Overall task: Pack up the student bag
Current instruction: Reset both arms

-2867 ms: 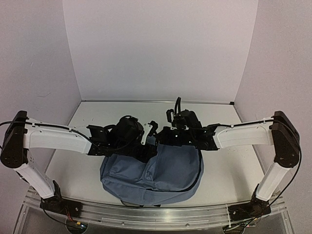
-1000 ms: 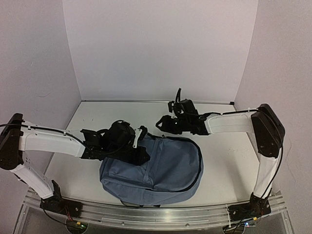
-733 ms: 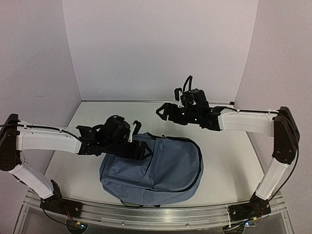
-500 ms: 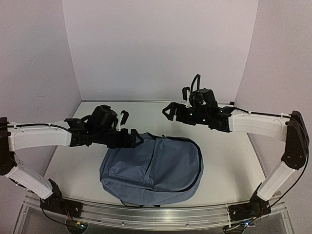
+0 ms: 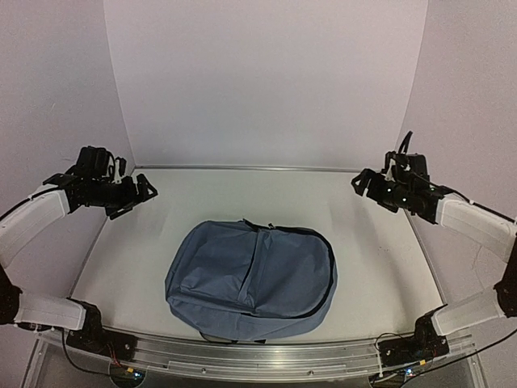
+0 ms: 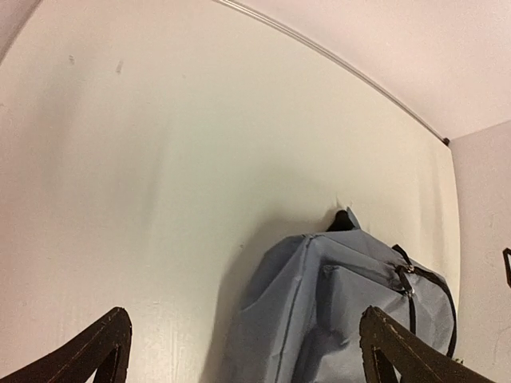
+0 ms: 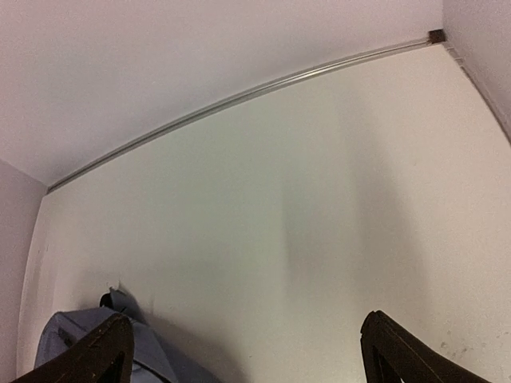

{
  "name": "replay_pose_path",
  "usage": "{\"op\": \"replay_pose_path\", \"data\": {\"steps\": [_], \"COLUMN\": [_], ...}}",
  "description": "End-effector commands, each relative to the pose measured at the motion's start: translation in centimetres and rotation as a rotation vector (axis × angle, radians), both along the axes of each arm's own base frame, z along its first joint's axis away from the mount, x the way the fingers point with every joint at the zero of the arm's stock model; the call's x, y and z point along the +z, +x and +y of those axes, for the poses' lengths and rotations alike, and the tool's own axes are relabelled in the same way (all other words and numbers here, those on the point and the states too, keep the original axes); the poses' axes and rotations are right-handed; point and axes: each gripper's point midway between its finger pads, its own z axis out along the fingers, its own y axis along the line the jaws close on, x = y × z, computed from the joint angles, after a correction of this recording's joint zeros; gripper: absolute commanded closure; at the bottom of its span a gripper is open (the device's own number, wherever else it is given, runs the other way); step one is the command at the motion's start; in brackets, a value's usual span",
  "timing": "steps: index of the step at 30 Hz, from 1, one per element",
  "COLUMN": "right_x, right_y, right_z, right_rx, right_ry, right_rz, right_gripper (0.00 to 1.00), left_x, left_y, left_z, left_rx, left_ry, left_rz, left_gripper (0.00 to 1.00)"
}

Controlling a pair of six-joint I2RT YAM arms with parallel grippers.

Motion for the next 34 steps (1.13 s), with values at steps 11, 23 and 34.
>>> {"op": "replay_pose_path", "data": {"steps": [11, 23, 34], "right_x": [10.2, 8.4, 8.1], "right_y": [-6.6, -11.1, -10.6], "right_z": [-9.6, -13.2, -12.9], "right_rx": [-0.280, -0.457, -0.440], "right_ry": [-0.165, -0.183, -0.194], "right_rz": [-0.473, -0.632, -0.618], "right_gripper": [0.02, 0.02, 0.02], "left_x": [7.4, 6.8, 6.3], "left_y": [-3.6, -6.4, -6.1], "left_z": [9.9, 11.8, 11.7], "left_rx": [0.264, 0.370, 0.362], "left_ry": [0.375, 0.394, 0.396], "left_rz": [-0.317, -0.416, -0.396], "left_gripper": [0.00, 0.00, 0.00]}}
